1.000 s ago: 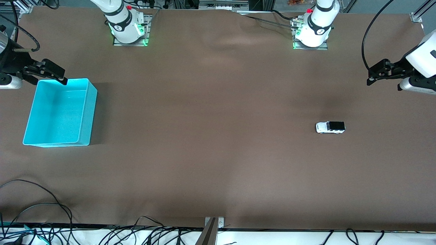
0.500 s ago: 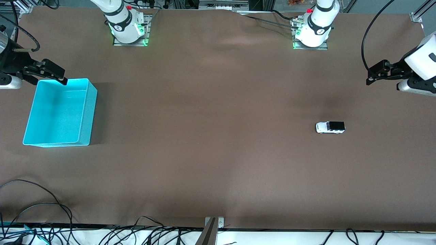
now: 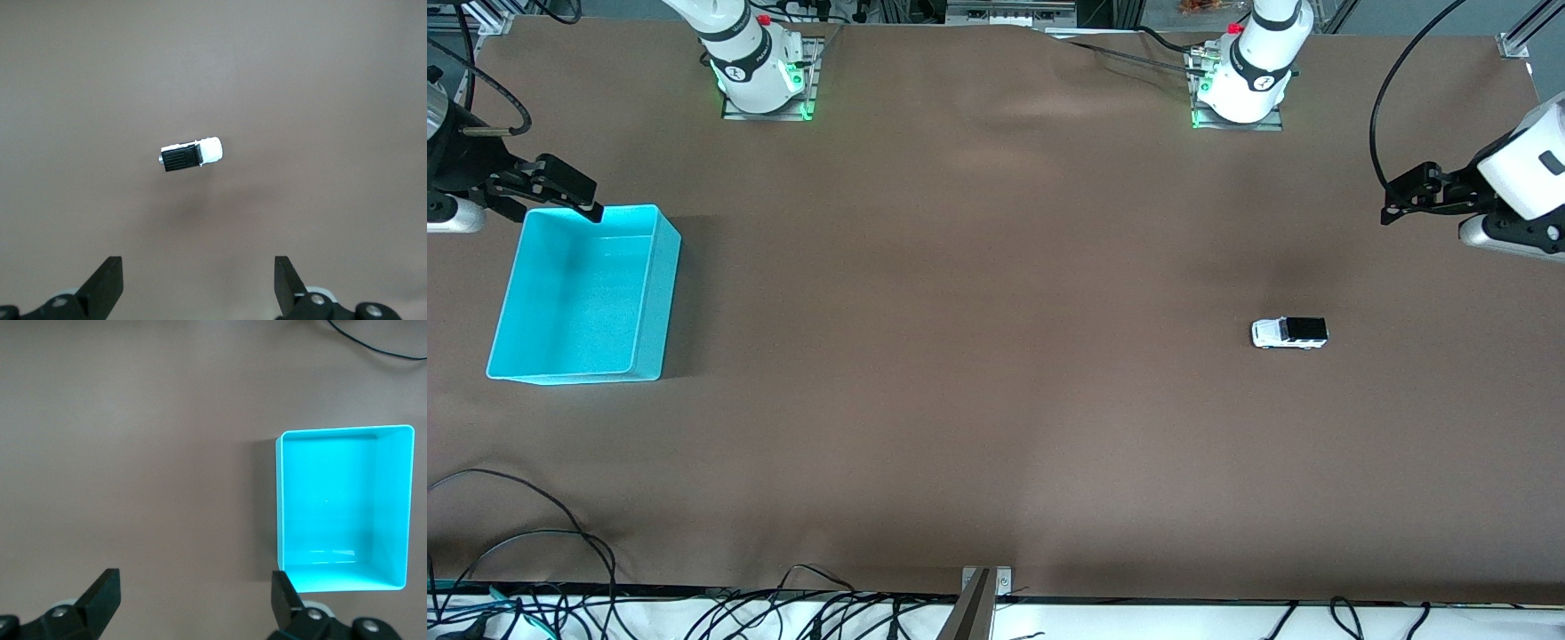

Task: Wind and store white jeep toy

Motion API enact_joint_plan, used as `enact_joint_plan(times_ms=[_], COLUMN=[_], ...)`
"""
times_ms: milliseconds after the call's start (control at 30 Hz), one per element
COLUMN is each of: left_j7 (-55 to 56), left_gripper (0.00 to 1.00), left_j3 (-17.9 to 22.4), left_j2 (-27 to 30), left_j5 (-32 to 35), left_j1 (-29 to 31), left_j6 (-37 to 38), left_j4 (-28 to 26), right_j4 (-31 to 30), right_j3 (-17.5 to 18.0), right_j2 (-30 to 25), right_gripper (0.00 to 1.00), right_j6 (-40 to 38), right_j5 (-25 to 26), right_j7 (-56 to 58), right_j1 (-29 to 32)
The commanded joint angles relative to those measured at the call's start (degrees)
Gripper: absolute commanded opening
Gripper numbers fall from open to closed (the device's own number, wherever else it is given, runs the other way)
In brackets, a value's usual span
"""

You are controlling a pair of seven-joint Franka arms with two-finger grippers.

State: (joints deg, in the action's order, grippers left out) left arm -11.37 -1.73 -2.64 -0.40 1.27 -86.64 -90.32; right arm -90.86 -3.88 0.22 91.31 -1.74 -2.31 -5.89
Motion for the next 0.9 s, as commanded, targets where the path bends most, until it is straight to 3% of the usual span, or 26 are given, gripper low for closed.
enact_joint_plan(times_ms=[0, 300, 567, 867], left_j7=[-7.43, -24.64, -40.29, -49.19], left_gripper=[1.00, 1.00, 1.00, 1.00], left_j3=[-0.29, -0.29, -0.29, -0.29], left_j2=[-1.14, -1.40, -5.17, -8.08], left_j5=[0.40, 0.49, 0.67, 1.81], left_j1=[0.40, 2.25, 5.24, 6.29], left_j6=[0.77, 0.77, -0.54, -4.40], left_j4=[1.64, 1.11, 0.50, -4.15], right_j4=[0.51, 0.51, 0.51, 0.51], right_j3=[-0.16, -0.16, -0.16, -0.16], right_j2=[-0.05, -0.05, -0.05, -0.05], right_gripper=[1.00, 1.00, 1.00, 1.00], right_j6=[0.00, 0.09, 0.09, 0.09], right_j5=[0.07, 0.07, -0.02, -0.02], right_j7=[-0.50, -0.50, -0.50, -0.41], right_j1=[-0.18, -0.18, -0.18, -0.18])
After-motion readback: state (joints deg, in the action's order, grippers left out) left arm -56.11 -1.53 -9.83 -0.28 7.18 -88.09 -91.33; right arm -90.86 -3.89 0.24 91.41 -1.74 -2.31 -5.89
